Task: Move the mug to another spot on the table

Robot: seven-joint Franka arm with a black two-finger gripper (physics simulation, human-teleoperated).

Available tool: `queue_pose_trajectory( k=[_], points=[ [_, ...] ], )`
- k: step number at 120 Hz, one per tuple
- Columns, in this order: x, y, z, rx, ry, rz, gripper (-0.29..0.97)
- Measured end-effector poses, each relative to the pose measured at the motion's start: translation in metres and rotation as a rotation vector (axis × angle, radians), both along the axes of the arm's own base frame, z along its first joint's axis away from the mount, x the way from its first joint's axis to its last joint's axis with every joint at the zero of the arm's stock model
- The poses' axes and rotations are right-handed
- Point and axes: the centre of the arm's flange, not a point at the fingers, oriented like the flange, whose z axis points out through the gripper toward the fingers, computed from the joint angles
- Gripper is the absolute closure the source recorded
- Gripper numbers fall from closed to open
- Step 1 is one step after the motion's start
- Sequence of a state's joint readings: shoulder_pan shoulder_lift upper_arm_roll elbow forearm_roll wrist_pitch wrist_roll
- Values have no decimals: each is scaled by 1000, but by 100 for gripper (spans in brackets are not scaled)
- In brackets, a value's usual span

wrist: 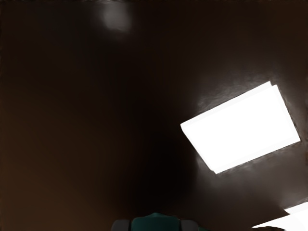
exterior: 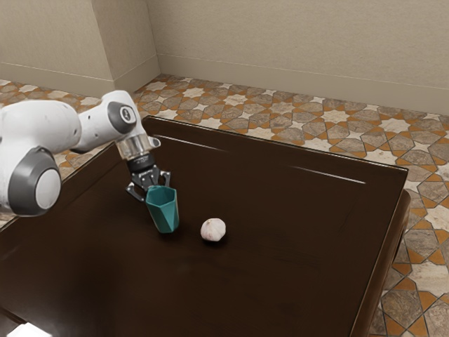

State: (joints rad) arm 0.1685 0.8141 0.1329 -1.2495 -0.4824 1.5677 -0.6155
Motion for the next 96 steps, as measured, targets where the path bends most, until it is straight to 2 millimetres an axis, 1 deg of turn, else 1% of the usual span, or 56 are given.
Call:
queue_pose_trajectory(
  k=[6, 19, 30, 40, 46, 52, 56, 66, 72, 76, 80, 84, 96],
  points=[
    [1, 0, -1, 0, 0, 0, 66],
    [2, -3, -1, -4, -2, 1, 42],
    [2, 0, 1, 0, -4, 8, 27],
    [-1, 8, 2, 9, -1, 17, 18],
    [-3, 15, 4, 22, 2, 25, 15],
    [-4, 20, 13, 39, -7, 24, 12],
    [-4, 22, 26, 58, -21, 17, 10],
    [-9, 27, 70, 115, -58, -2, 7],
    [-19, 29, 93, 139, -73, -6, 5],
    [-28, 28, 110, 160, -87, -8, 4],
    [-36, 27, 135, 190, -116, -16, 4],
    [-43, 21, 163, 232, -152, -38, 3],
    [-62, -15, 255, 362, -289, -167, 2]
  ],
)
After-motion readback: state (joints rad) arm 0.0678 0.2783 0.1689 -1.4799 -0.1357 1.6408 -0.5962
